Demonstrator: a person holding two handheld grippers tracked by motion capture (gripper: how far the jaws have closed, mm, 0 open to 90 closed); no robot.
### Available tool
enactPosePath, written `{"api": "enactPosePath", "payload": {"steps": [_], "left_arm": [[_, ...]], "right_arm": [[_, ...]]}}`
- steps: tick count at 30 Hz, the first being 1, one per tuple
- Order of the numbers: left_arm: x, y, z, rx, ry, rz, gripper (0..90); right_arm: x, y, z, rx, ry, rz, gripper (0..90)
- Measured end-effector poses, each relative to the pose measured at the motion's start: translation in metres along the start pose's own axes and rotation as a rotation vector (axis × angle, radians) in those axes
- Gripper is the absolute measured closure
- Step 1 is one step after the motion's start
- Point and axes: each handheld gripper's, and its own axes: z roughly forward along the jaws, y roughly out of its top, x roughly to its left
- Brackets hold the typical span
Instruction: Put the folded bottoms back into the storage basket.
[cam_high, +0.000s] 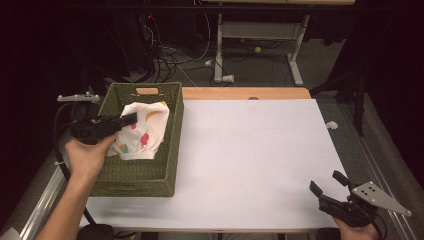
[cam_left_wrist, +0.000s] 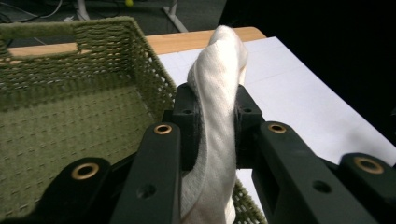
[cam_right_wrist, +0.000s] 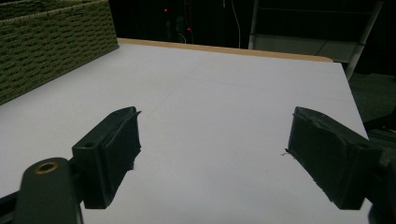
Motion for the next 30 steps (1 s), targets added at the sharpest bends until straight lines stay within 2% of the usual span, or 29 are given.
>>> {"api": "enactPosePath", "payload": {"steps": [10,15,23,30], "left_arm": [[0.018,-0.005,0.000,0.005,0.063,-0.014,74.7],[0.024,-0.005,0.004,0.015,0.076,-0.020,74.6],[0.037,-0.005,0.015,0.027,0.103,-0.044,74.7],[0.048,-0.002,0.034,0.069,0.126,-0.055,74.6]], "right_arm": [[0.000,0.000,0.000,0.002,-0.001,0.000,17.5],[0.000,0.000,0.000,-0.001,-0.002,0.000,17.5],[0.000,0.000,0.000,-0.002,-0.002,0.002,17.5],[0.000,0.000,0.000,0.000,0.000,0.003,17.5]]}}
